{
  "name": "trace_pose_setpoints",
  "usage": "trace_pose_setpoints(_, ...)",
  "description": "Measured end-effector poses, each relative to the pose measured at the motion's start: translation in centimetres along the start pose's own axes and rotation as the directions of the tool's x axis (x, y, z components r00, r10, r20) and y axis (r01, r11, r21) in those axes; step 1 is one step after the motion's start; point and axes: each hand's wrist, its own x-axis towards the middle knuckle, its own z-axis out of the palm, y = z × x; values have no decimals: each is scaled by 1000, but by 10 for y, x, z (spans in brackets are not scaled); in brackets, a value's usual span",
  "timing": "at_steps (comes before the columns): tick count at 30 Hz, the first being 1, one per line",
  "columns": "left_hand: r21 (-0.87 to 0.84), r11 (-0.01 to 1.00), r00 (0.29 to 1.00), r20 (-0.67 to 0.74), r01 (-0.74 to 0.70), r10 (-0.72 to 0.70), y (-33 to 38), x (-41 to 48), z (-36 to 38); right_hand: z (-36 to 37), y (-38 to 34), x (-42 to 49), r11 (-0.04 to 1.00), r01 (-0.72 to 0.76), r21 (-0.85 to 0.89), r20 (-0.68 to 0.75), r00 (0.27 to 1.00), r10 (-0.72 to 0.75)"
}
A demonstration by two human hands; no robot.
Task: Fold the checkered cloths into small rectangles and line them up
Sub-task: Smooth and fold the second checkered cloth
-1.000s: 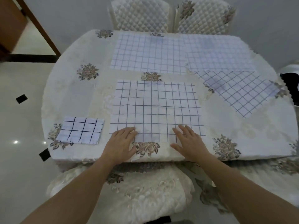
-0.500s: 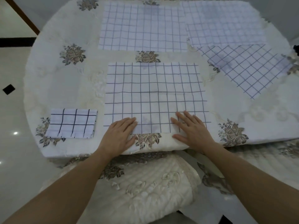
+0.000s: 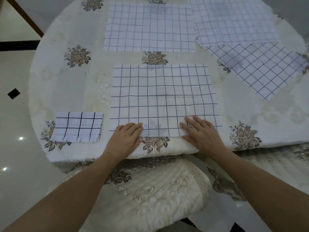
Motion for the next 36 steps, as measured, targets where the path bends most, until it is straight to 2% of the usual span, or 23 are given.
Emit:
trace_pose_setpoints(5,-66,996,998,-10,-60,59,-10,4,-5,-8,12,1,995,70,64,-99,993,-64)
trace_pose_setpoints(9,-81,994,997,-39,-75,72,-16,2,-5,-7,24,-4,985,99,140,-51,994,-93)
trace_pose_setpoints(15,-227,974,1000,-5,-20,19,-7,-9,-15,-26,31,-14,972,17,234,74,997,-36)
trace_pose_setpoints(18,-360,931,995,97,54,-20,4,-16,-38,-50,30,-23,960,0,282,161,986,-47)
trace_pose_setpoints(22,-427,887,980,160,177,-119,23,-26,-66,-70,32,-38,934,-122,337,368,930,-12)
trace_pose_setpoints(28,-539,800,955,266,262,-133,39,-41,-90,-85,38,-61,902,-164,399,405,914,-12)
trace_pose_setpoints(33,-536,795,946,291,286,-144,43,-58,-107,-93,52,-63,893,-167,419,405,914,-19)
trace_pose_setpoints(36,-544,766,932,300,342,-202,31,-60,-115,-97,53,-53,889,-186,417,402,916,3)
